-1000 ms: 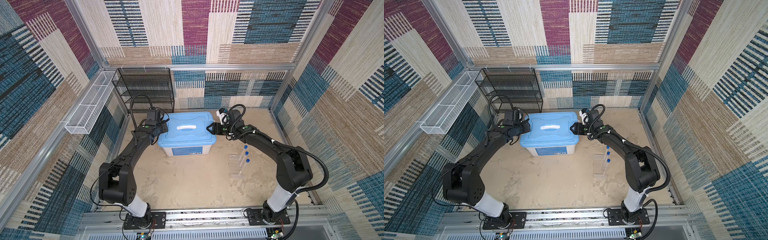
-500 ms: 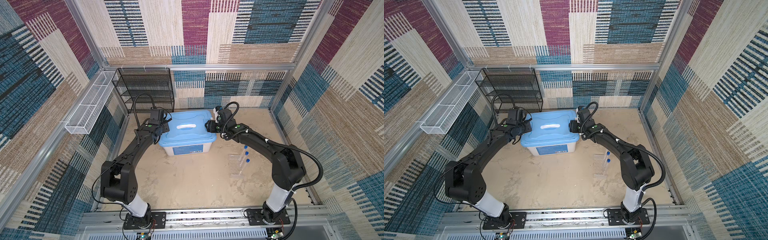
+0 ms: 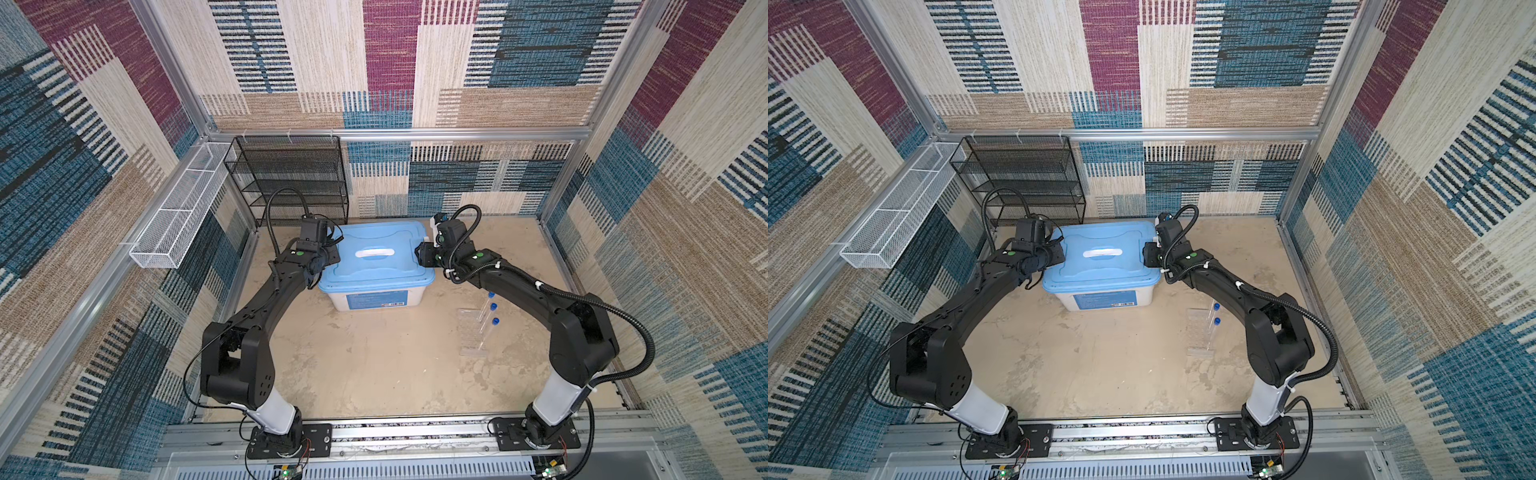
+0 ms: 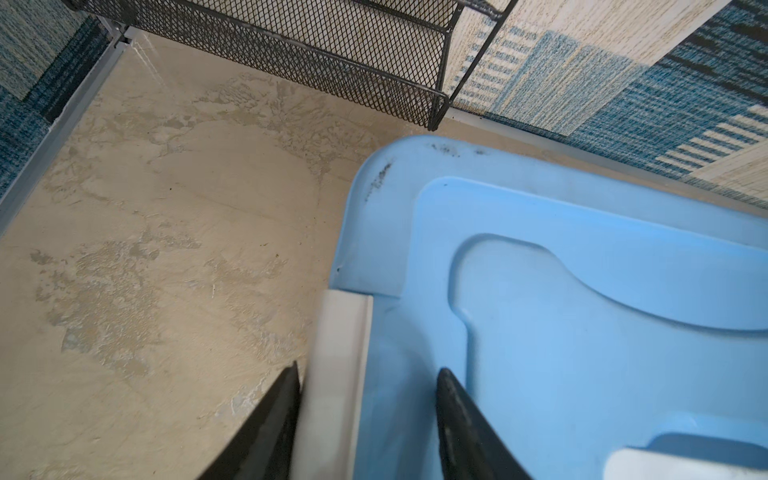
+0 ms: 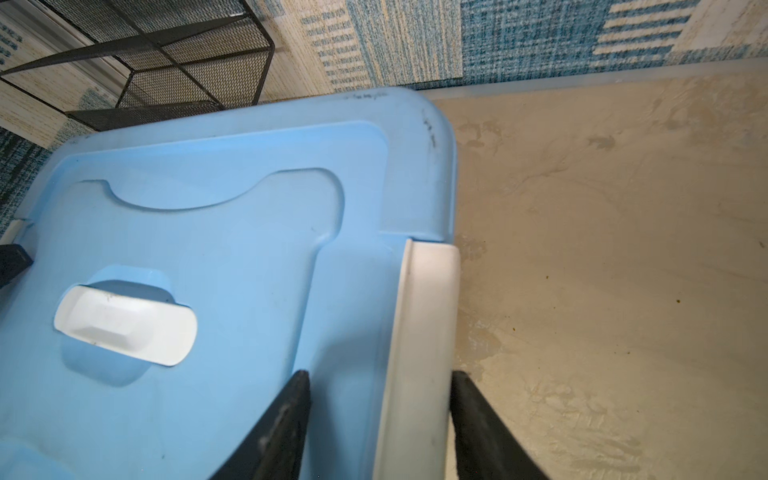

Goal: Organize the chemistry lab equipment

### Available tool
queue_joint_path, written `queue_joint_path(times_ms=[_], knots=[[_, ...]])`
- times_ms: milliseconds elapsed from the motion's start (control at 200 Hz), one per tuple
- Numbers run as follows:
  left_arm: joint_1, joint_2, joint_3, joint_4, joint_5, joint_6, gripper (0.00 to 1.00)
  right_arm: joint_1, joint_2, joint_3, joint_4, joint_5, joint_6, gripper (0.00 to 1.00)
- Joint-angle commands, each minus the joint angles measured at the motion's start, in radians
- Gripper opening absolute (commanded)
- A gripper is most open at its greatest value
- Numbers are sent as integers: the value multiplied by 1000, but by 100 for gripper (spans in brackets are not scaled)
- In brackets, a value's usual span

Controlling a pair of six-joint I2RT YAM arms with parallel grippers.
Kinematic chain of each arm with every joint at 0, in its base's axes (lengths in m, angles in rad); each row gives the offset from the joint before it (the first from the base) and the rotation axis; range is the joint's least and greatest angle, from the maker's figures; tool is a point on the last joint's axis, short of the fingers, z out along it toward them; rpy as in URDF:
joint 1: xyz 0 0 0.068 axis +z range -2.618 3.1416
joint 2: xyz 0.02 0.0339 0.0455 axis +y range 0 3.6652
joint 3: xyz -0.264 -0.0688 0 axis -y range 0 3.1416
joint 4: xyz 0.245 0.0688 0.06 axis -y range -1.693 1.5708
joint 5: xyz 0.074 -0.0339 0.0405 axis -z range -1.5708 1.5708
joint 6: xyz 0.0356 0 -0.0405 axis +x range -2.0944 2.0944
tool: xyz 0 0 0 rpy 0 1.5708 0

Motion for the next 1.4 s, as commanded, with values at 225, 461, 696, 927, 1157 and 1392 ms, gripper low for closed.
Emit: queue_joint_path(times_ms=[225,461,696,927,1157,1392], knots=[[-2,-23,14,-222,209,31,59,-14,-57,30,-52,-121,-35,76],[19,-49,50,-244,220,41,66,-44,-84,32,-65,-126,-19,84],[66,-106,75,-273,216,53,83,-85,-189,32,-95,-96,-45,96],[131,-286,16,-271,224,85,96,-200,-416,-55,-113,-58,-99,99],[216,-485,-165,-253,292,103,85,-332,-628,-268,-106,-50,-99,99],[227,-549,-382,-129,255,65,92,-521,-700,-480,-31,-90,-39,99]])
